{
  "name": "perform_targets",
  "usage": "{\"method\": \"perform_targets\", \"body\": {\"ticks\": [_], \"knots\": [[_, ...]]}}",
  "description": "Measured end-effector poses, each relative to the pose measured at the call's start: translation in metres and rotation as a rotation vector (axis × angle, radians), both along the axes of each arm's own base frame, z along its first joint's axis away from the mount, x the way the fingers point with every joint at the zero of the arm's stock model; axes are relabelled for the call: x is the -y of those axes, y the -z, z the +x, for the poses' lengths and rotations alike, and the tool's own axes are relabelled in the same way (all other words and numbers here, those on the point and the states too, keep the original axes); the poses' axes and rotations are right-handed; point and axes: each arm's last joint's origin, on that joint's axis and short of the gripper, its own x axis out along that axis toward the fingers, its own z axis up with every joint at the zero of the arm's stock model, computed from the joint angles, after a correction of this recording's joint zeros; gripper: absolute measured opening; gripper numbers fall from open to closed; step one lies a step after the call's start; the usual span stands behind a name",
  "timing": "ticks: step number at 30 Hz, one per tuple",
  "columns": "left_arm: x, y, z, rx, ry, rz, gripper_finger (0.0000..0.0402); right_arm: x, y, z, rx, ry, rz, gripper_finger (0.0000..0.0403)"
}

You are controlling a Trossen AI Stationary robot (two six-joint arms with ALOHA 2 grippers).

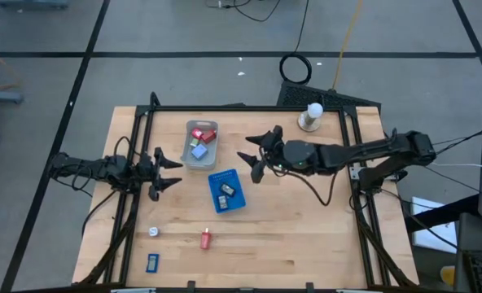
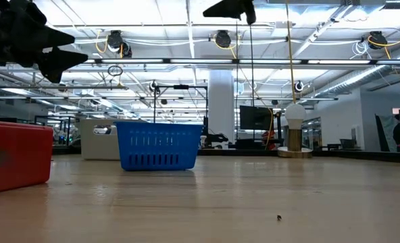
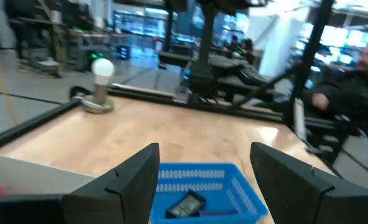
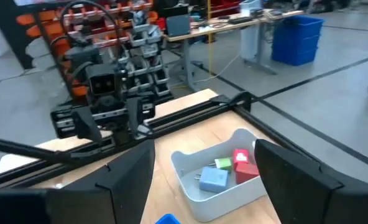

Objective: Pick & Place Office items
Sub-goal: Put the red charger adapter into the gray bin

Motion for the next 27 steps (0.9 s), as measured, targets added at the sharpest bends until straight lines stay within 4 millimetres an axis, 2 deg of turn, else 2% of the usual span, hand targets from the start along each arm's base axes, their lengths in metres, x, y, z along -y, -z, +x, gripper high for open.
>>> {"method": "perform_targets", "body": {"ticks": [2,5,9,18,23,27], "knots": [[-0.002,-0.002,0.000,0.026,-0.052,-0.012,0.0255,-0.002,0.000,-0.001,0.002,0.023,0.000,0.0267],[-0.003,-0.007,-0.001,0.076,-0.096,-0.125,0.0255,-0.005,0.001,-0.002,0.002,0.036,0.025,0.0267],[-0.002,-0.012,-0.001,0.138,-0.047,-0.211,0.0255,-0.007,0.003,-0.003,-0.009,0.040,0.067,0.0267],[0.003,-0.019,-0.002,0.135,0.155,-0.400,0.0255,-0.012,0.008,-0.004,-0.031,0.040,0.117,0.0253],[0.006,-0.056,-0.001,0.135,0.210,-0.312,0.0255,-0.017,0.013,-0.006,-0.086,0.024,0.112,0.0251],[0.011,-0.090,0.014,0.029,0.214,-0.195,0.0255,-0.021,0.017,-0.009,-0.130,0.023,0.132,0.0251]]}}
